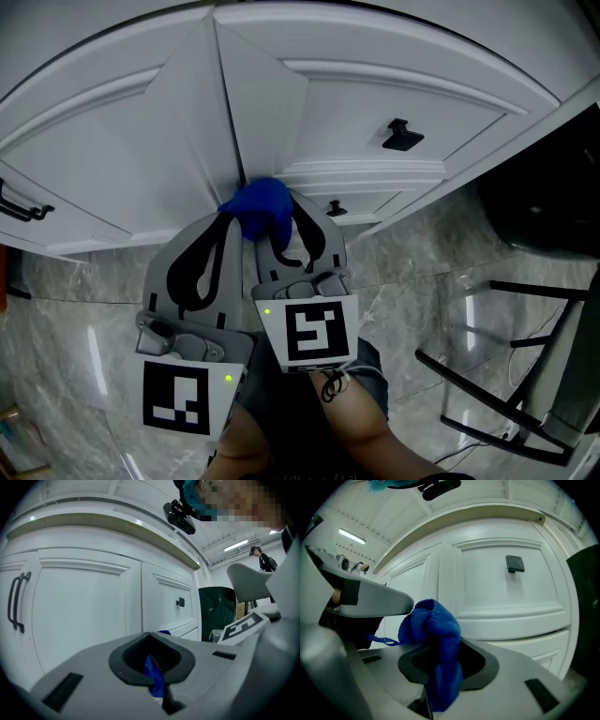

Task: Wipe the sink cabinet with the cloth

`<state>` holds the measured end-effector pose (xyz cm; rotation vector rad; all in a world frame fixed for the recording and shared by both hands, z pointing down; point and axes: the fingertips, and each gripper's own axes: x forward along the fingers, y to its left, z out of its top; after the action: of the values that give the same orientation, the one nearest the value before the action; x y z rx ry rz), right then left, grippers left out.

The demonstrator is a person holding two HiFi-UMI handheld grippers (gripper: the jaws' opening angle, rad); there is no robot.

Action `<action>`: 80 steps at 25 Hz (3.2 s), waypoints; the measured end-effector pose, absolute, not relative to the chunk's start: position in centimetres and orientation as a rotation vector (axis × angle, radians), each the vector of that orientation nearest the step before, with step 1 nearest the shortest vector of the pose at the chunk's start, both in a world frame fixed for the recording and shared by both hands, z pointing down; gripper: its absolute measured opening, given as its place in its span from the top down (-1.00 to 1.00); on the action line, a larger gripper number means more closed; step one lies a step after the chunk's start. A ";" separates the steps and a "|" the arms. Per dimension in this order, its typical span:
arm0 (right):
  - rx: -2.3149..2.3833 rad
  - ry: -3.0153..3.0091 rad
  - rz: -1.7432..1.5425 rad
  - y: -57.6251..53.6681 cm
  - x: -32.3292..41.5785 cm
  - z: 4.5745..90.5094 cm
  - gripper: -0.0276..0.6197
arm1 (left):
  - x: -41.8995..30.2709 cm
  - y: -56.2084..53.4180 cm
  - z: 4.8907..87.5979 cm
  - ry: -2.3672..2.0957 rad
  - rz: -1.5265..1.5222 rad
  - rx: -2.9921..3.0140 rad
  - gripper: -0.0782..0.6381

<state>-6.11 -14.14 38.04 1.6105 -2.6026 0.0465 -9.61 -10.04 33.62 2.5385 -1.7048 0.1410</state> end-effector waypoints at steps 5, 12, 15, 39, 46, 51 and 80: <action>1.628 -2.593 0.069 -14.2 -5.6 38.1 0.55 | -9.4 -9.9 33.4 -1.697 0.133 2.548 0.77; 1.648 -2.585 0.110 -14.3 -4.7 38.3 0.55 | -9.1 -9.7 33.2 -1.686 0.127 2.556 0.77; 1.655 -2.580 0.120 -14.4 -4.4 38.3 0.55 | -8.9 -9.6 33.1 -1.682 0.124 2.560 0.77; 1.683 -2.542 0.147 -14.7 -2.3 38.6 0.55 | -8.0 -9.6 33.2 -1.676 0.138 2.567 0.77; 1.676 -2.537 0.131 -14.8 -2.0 38.6 0.55 | -7.2 -9.6 33.2 -1.654 0.131 2.577 0.77; 1.698 -2.519 0.147 -14.9 -1.2 38.7 0.55 | -7.1 -9.5 33.1 -1.656 0.123 2.573 0.77; 1.553 -2.424 0.011 -15.2 2.0 38.5 0.55 | -5.3 -9.9 33.9 -1.644 0.251 2.614 0.77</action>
<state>1.95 -15.23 38.53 1.5529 -2.4243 0.0112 -5.26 -9.87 33.91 2.6137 -1.6443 0.2514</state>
